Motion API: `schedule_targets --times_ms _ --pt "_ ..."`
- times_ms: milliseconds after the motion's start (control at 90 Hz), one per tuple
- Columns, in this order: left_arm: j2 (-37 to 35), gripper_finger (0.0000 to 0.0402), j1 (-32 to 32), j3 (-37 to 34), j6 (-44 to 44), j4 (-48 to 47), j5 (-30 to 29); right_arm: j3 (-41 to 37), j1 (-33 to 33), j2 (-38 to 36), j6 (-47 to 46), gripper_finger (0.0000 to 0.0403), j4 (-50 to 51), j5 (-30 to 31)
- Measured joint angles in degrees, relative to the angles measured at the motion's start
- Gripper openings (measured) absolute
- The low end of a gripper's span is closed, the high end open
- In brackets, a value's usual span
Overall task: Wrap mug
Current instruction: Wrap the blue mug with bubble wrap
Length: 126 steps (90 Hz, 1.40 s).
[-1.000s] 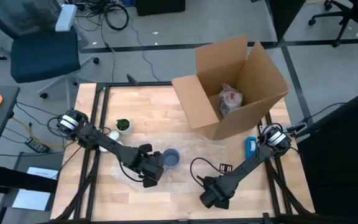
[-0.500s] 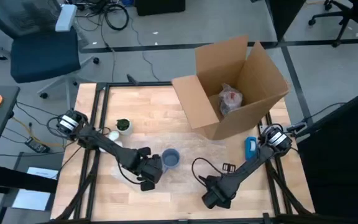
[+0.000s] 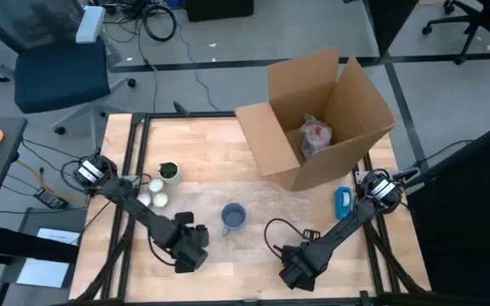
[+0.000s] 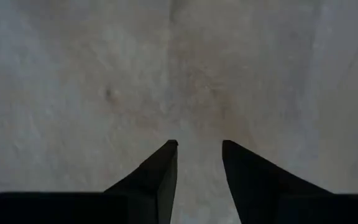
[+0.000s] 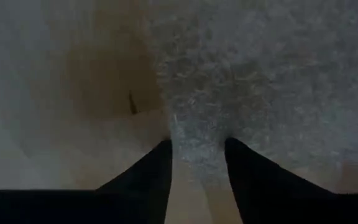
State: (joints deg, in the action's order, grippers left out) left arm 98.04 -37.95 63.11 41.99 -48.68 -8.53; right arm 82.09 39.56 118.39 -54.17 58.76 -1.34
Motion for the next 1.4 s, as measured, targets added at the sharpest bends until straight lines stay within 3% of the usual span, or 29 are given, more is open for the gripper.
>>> schedule_targets --times_ms 200,378,500,656,822,1400 --pt "0.0 0.0113 0.0 0.0 0.1 0.0 -4.4 0.5 -0.9 0.1 4.7 0.0013 -0.9 2.3" --pt "0.0 0.0113 0.1 0.0 0.1 -0.2 -7.8 2.4 -1.3 0.6 5.1 0.0002 1.5 6.6" --pt "0.0 0.0113 0.1 0.0 -2.0 -0.4 -10.3 7.9 -1.6 0.9 6.0 0.0001 6.0 14.3" --pt "0.0 0.0113 0.1 0.0 -4.2 -0.5 -20.5 16.7 -0.9 0.8 10.5 0.0 10.3 25.9" --pt "0.0 0.0113 0.7 0.0 -4.3 -0.4 -27.5 21.6 -2.3 0.6 19.6 0.0 7.3 37.1" --pt "0.0 0.0105 1.2 0.0 -4.0 -3.6 -34.4 20.7 -12.3 0.5 46.3 0.0 -18.3 38.5"
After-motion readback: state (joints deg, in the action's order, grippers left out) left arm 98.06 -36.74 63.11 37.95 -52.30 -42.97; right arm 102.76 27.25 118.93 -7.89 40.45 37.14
